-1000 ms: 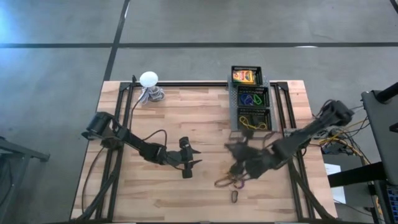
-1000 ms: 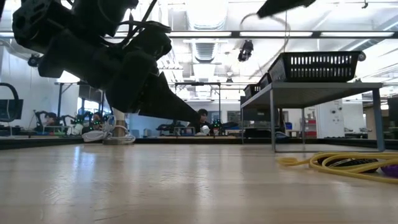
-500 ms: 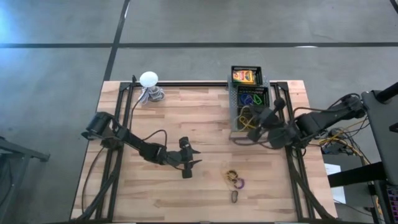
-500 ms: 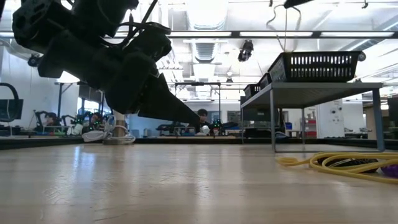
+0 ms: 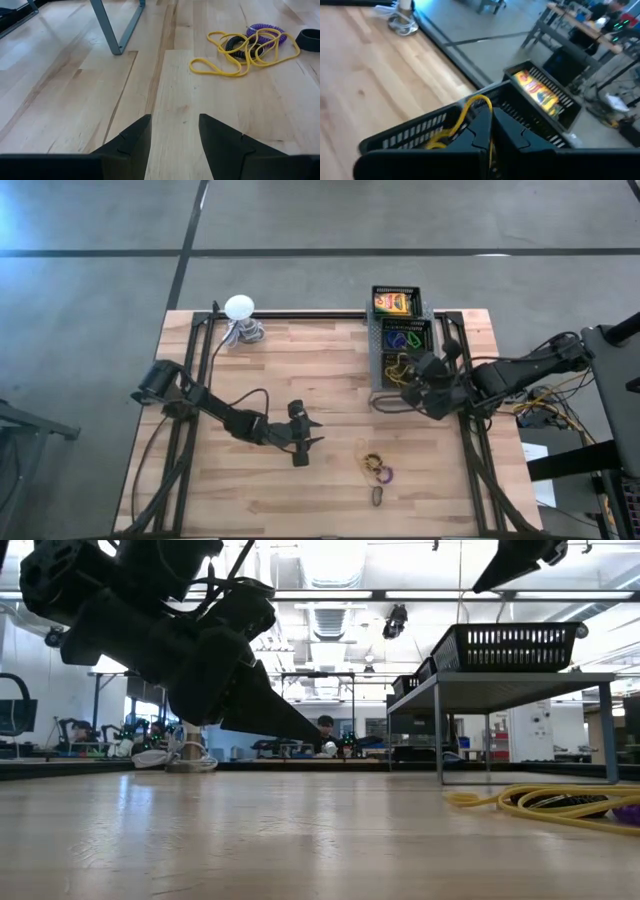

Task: Pick & Place Office Desk Supplies
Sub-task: Put the yellow rubber band into the bottom black bin on the shelf, then put the black rubber band into the bottom black bin on the shelf, then put the violet spring keychain into the middle black bin on the shelf

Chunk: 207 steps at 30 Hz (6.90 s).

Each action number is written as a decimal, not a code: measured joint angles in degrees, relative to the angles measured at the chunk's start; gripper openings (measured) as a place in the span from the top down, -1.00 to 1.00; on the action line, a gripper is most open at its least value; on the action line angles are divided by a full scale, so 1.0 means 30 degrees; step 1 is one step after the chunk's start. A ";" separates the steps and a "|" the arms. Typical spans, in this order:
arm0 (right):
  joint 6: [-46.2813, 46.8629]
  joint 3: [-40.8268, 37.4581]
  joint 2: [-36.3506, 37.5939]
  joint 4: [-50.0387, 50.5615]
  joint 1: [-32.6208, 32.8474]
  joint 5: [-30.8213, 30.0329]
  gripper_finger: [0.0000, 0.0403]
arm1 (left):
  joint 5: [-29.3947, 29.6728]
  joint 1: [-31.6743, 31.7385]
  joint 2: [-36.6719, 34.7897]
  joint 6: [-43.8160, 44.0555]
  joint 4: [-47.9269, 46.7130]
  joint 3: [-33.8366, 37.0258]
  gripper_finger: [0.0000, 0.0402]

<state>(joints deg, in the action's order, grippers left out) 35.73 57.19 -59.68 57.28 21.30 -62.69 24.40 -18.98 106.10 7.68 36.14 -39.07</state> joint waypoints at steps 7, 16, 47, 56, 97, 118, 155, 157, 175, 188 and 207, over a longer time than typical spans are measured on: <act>0.0686 0.0093 0.0048 -0.0040 0.0000 0.0858 0.60 | 0.0000 0.0000 0.0000 -0.0007 0.0000 0.0000 0.16; -0.0194 0.0168 -0.0410 -0.3758 0.0869 0.3648 0.28 | 0.0000 0.0000 0.0000 -0.0066 0.0000 0.0000 0.16; -0.0013 0.0838 -1.3347 -1.3486 0.4445 2.3870 -0.07 | 0.0000 0.0000 0.0000 0.0066 0.0007 -0.0006 0.16; -0.6606 0.0745 -1.3595 -1.3240 0.4811 2.2773 0.11 | 0.0000 0.0044 0.0000 0.0060 0.0007 -0.0007 0.16; -1.0280 0.2737 -0.4454 -0.8942 0.5050 0.4785 0.96 | 0.0005 0.0073 0.0000 0.0080 0.0000 -0.0007 0.16; -0.5001 -0.2312 0.1678 -0.4543 -0.6578 1.2500 0.95 | 0.0004 0.0073 0.0000 0.0066 -0.0007 -0.0007 0.16; 0.9421 -0.1769 -0.7632 -0.5897 0.6701 1.5463 0.60 | 0.0000 0.0073 0.0000 0.0379 -0.0219 0.0000 0.16; 1.0270 -0.2339 -0.8616 -0.7185 0.7247 1.5782 0.52 | 0.0000 0.0073 0.0000 0.0379 -0.0219 0.0000 0.16; 0.5110 -0.3279 -1.2597 -1.1277 0.7453 1.4276 0.50 | 0.0000 0.0073 0.0000 0.0437 -0.0213 0.0000 0.16; 0.4376 -0.2097 -1.0516 -0.9146 0.7453 1.4070 0.90 | 0.0006 0.0073 0.0000 0.0430 -0.0219 0.0000 0.16; 0.0091 0.3592 -0.5788 -0.2475 0.5357 0.2862 0.90 | 0.0007 0.0073 0.0000 0.0430 -0.0219 0.0000 0.16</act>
<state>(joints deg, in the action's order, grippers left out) 36.00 67.97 -77.04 49.86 37.37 -54.10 24.43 -18.76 106.10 8.97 35.48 -39.07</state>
